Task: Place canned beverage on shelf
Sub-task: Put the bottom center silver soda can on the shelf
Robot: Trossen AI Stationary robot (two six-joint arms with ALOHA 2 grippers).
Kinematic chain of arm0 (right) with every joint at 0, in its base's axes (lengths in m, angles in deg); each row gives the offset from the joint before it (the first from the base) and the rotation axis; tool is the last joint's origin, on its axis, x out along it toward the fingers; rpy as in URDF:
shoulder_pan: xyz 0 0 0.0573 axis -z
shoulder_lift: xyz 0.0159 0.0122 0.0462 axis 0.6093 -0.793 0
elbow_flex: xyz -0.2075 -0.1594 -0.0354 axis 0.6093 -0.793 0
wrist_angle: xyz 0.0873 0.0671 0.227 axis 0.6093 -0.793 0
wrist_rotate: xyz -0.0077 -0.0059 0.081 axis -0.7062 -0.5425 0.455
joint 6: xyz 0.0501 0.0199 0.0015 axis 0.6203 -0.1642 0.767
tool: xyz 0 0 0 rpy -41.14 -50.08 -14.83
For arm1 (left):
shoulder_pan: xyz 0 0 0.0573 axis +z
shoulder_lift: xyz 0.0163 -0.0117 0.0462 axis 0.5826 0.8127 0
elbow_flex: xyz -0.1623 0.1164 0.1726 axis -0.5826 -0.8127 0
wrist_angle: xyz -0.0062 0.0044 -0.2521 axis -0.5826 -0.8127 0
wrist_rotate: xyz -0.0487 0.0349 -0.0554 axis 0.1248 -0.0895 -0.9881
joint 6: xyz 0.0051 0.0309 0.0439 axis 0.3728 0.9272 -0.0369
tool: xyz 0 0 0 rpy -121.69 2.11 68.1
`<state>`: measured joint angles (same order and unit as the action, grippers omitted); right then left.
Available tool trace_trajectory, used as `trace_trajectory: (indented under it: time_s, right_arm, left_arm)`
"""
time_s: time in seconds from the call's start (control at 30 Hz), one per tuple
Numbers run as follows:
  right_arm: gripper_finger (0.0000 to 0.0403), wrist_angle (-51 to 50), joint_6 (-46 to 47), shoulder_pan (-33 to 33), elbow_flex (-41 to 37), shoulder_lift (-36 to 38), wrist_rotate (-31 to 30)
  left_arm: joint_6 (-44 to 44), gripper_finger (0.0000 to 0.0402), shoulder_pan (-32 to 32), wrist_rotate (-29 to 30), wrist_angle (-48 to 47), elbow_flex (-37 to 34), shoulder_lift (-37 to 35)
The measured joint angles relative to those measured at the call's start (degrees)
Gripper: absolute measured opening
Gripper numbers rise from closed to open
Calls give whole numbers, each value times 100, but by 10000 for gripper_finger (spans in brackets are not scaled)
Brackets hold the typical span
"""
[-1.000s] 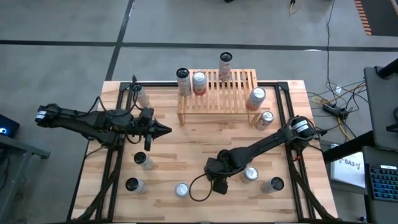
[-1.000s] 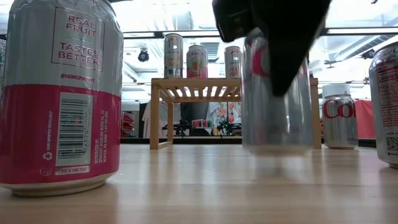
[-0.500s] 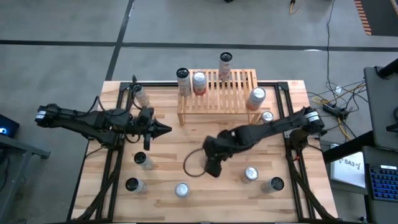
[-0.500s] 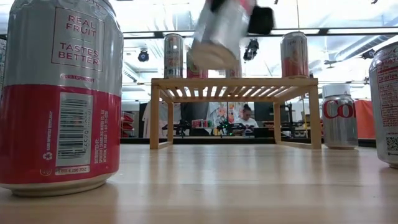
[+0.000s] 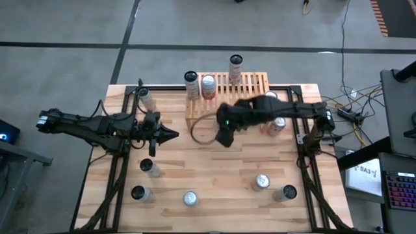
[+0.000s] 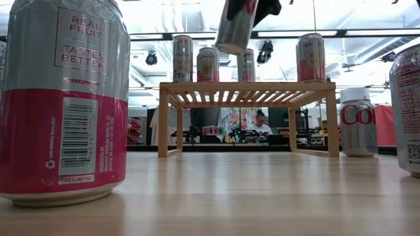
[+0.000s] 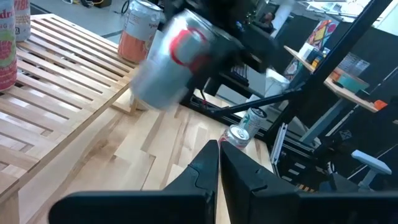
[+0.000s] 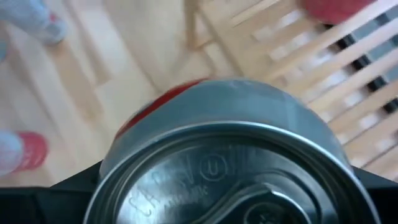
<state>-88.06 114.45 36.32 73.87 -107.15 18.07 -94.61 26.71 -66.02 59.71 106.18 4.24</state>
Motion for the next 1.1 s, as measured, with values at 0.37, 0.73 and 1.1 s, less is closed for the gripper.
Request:
trace_trajectory:
  time_s: [0.37, 0.73, 1.1]
  right_arm:
    - [296, -895, -630, 1073, 123, -7, 70]
    - [296, -1175, -1651, 1763, 121, -7, 502]
    - [296, -1222, -2746, 2503, 116, -7, 892]
  left_arm:
    - [-24, 0, 0, 2, 96, 0, 2]
    - [-24, 0, 0, 4, 94, 0, 4]
    - [-68, 0, 1, 260, 90, 0, 4]
